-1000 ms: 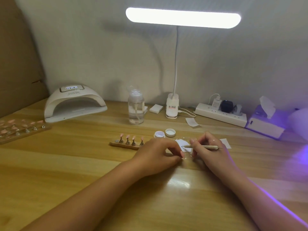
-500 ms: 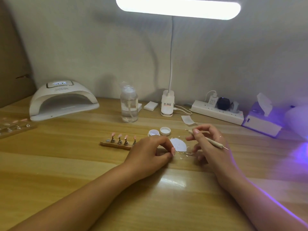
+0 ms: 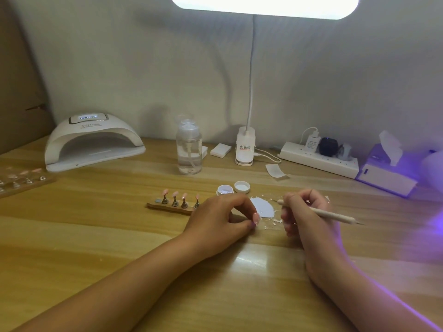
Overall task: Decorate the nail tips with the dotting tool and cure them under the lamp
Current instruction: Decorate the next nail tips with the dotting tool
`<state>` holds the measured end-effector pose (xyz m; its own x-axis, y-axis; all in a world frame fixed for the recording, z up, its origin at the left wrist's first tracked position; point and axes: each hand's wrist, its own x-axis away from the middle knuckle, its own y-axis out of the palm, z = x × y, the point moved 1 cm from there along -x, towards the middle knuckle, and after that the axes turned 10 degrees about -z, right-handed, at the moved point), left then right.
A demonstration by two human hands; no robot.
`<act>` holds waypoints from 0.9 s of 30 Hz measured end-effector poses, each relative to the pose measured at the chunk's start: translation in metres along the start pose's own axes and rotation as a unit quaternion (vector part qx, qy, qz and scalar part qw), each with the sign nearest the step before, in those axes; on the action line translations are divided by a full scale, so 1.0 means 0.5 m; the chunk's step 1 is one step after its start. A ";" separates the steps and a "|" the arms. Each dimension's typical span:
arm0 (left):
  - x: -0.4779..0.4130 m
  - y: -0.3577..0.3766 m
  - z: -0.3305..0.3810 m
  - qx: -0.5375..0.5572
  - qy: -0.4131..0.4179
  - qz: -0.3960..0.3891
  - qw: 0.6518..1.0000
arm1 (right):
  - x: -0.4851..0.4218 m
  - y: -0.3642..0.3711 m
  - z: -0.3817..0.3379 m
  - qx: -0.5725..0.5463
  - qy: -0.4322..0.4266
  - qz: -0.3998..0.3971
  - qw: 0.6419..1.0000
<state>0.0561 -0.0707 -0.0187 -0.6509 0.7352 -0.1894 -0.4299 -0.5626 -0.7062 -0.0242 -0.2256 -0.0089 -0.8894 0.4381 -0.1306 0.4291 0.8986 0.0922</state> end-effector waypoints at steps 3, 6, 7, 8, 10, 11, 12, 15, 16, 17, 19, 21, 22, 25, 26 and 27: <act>0.000 0.001 0.001 0.000 0.000 0.001 1.000 | 0.003 0.007 -0.003 0.025 0.017 -0.037 0.999; -0.001 0.002 0.001 -0.004 -0.002 0.004 1.000 | 0.003 0.006 -0.002 0.047 0.024 -0.046 0.998; -0.001 0.002 0.000 -0.005 -0.004 0.004 1.000 | 0.003 0.006 -0.001 0.055 0.024 -0.049 0.997; -0.001 0.002 0.000 -0.005 -0.005 0.004 1.000 | 0.003 0.006 0.000 0.061 0.023 -0.053 0.996; -0.001 0.002 0.001 -0.004 -0.008 0.004 1.000 | 0.003 0.006 0.002 0.071 0.023 -0.059 0.995; -0.001 0.002 0.001 -0.006 -0.009 0.005 1.000 | 0.003 0.007 0.002 0.076 0.023 -0.062 0.995; -0.002 0.002 0.002 -0.009 -0.009 0.007 1.000 | 0.003 0.007 0.002 0.081 0.023 -0.065 0.994; -0.001 0.002 0.003 -0.018 -0.009 0.009 1.000 | 0.003 0.009 0.002 0.086 0.023 -0.070 0.994; 0.000 0.002 0.004 -0.018 -0.009 0.009 1.000 | 0.003 0.009 0.002 0.090 0.024 -0.071 0.993; 0.000 0.002 0.004 -0.017 -0.009 0.008 1.000 | 0.003 0.009 0.001 0.094 0.025 -0.071 0.993; 0.000 0.001 0.004 -0.017 -0.008 0.007 1.000 | 0.002 0.011 0.002 0.102 0.024 -0.071 0.992; -0.001 0.001 0.004 -0.016 -0.008 0.007 1.000 | 0.002 0.012 0.002 0.108 0.025 -0.071 0.991; -0.002 0.002 0.004 -0.014 -0.009 0.007 1.000 | 0.002 0.012 0.002 0.112 0.024 -0.071 0.991; -0.002 0.002 0.003 -0.006 -0.008 0.007 1.000 | 0.001 0.012 0.004 0.121 0.023 -0.074 0.990; -0.002 0.002 0.003 -0.006 -0.008 0.007 1.000 | 0.001 0.012 0.005 0.123 0.022 -0.074 0.989; -0.002 0.002 0.003 -0.006 -0.008 0.008 1.000 | 0.001 0.012 0.006 0.126 0.021 -0.074 0.989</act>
<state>0.0555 -0.0725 -0.0181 -0.6677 0.7200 -0.1892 -0.4119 -0.5690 -0.7117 -0.0217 -0.2201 -0.0111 -0.9488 0.3048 -0.0823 0.3149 0.9330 -0.1743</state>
